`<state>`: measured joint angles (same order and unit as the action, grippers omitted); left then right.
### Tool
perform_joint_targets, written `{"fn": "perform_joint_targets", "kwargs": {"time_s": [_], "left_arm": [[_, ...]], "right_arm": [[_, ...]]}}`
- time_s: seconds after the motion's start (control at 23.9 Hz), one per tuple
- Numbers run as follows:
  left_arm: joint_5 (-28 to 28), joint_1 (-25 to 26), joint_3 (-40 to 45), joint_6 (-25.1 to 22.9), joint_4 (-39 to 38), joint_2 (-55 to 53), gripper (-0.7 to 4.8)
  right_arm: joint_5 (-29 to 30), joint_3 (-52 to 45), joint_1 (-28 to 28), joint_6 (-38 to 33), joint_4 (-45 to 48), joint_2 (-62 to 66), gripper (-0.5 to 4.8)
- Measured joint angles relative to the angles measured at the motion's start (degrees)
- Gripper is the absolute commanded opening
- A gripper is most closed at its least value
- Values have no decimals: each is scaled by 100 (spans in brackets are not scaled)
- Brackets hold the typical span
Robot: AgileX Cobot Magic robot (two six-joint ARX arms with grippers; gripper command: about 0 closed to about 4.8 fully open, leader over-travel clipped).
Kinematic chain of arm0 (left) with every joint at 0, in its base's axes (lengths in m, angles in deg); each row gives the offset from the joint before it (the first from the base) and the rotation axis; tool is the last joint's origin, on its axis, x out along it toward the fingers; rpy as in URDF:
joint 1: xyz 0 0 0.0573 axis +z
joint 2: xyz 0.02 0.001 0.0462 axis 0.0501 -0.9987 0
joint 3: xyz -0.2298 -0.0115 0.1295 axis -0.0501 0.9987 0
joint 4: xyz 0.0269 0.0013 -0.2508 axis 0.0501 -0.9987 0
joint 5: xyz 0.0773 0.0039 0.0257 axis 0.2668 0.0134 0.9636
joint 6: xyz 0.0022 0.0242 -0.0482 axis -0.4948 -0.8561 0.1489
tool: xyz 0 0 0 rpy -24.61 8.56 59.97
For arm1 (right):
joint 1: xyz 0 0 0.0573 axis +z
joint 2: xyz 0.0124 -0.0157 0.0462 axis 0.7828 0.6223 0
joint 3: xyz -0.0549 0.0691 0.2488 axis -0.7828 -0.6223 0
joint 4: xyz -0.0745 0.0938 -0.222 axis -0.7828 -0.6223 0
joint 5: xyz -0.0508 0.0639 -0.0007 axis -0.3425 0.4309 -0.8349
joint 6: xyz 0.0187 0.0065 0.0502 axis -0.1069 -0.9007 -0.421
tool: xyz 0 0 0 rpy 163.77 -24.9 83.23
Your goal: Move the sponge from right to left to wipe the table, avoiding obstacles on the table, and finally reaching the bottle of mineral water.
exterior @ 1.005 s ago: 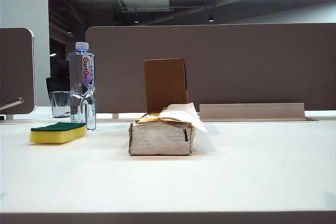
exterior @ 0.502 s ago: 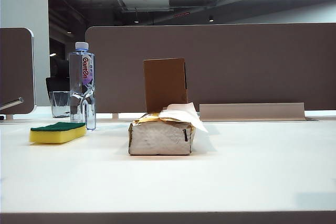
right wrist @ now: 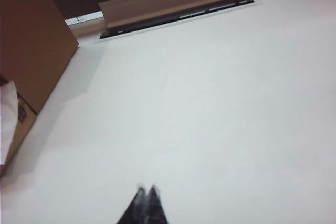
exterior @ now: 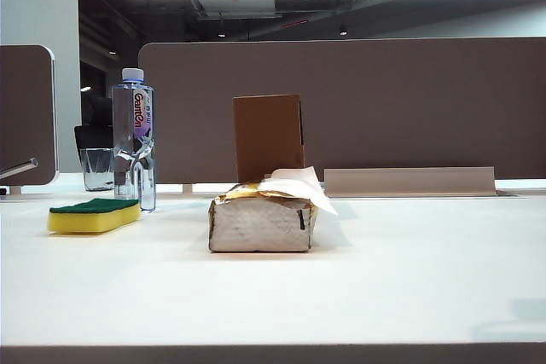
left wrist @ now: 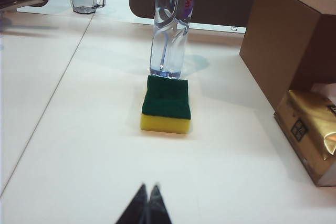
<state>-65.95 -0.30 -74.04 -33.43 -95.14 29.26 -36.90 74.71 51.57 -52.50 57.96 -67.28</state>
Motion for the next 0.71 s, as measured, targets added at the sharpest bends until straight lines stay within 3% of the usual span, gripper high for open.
{"fn": "perform_joint_targets", "kwargs": {"time_s": [0.13,0.5,0.71], "left_arm": [[0,0,219,0,343,0,-5],[17,2,522,0,407,-4,-5],[304,0,525,-2,420,-4,-5]], "right_arm": [[-2,-302,0,66,157,2,-9],[-2,-1016,0,328,492,0,-9],[-4,-1060,0,435,667,2,-9]]}}
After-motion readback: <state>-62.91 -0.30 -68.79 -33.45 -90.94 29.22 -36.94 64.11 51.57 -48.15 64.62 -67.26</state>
